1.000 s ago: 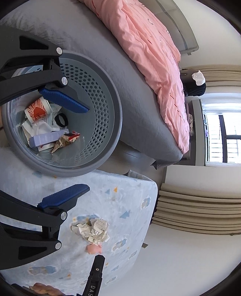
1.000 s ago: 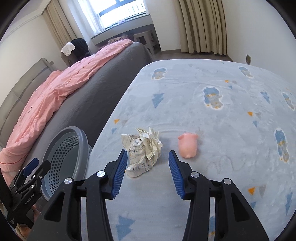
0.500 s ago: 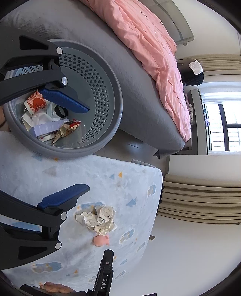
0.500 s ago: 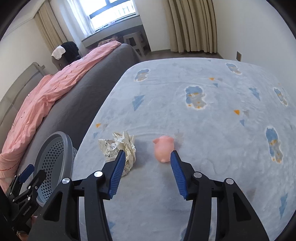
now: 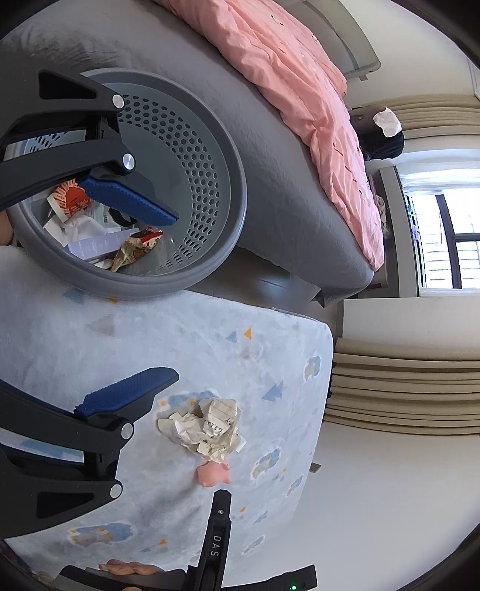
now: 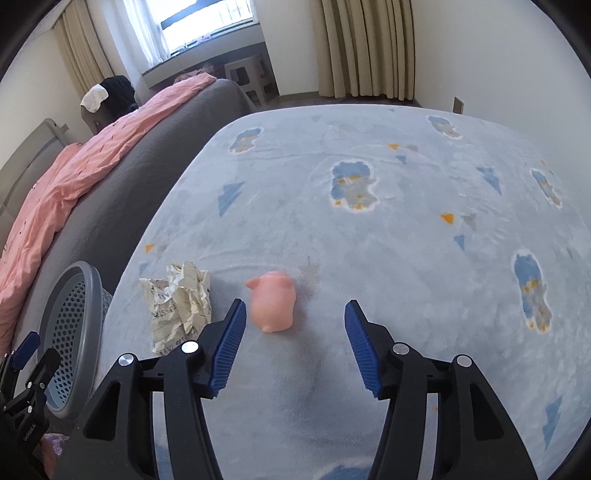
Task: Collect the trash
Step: 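Grasp the pink pig toy with the right gripper, then grasp the crumpled lined paper with the left gripper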
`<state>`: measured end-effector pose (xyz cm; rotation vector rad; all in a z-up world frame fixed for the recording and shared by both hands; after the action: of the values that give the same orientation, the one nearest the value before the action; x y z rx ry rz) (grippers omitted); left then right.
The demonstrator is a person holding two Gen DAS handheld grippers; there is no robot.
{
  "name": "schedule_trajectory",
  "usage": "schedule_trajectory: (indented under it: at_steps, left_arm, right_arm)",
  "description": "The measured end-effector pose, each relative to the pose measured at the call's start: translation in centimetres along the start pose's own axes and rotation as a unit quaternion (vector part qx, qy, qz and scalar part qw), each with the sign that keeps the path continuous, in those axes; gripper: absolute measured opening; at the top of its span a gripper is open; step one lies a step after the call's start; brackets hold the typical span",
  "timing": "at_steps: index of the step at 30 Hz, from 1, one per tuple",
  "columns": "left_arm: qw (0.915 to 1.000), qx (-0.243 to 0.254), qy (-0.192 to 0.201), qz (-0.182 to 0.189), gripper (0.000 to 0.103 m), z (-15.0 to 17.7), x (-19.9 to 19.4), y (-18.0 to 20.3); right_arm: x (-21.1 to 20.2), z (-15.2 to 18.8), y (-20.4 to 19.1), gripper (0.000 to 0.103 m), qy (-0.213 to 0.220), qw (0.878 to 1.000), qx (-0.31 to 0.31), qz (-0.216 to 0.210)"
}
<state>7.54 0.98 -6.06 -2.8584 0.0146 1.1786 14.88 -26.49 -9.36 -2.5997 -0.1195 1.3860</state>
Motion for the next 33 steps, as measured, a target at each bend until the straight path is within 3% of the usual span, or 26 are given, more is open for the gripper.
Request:
schedule_trajectory:
  at_steps: [15,19,24,33]
  left_arm:
    - [0.9996,0.014,-0.015,0.017,0.075,0.3,0.5,2.1]
    - [0.9993,0.018,-0.021,0.024,0.075,0.1,1.1,3.1]
    - [0.9986,0.030,-0.025,0.035,0.075,-0.3,1.9,5.2]
    - [0.9944,0.048,-0.062,0.071,0.075,-1.0,4.6,10.0]
  right_arm:
    - [4.5,0.3,-1.1,0.054,-0.029,0.999,-0.019,0.005]
    - [4.5,0.0,-1.3,0.032,-0.030,0.999,-0.020,-0.007]
    - [3.7,-0.3,-1.6,0.032,-0.027,0.999,-0.022,-0.013]
    - [1.1,-2.5,1.3,0.032,0.004,0.999,0.041,-0.022]
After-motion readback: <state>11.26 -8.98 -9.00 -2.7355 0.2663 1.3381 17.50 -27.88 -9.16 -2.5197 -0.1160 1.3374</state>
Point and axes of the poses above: each gripper's, at about its wrist camera, not at the fingertips, and x roughly the way its jaws point, y to its right, z to its underside, the point moved 4 cm from there along x, roughly the way its jaws point, and after that the axes turned 1 degree about -z, right-handed, at the moved point
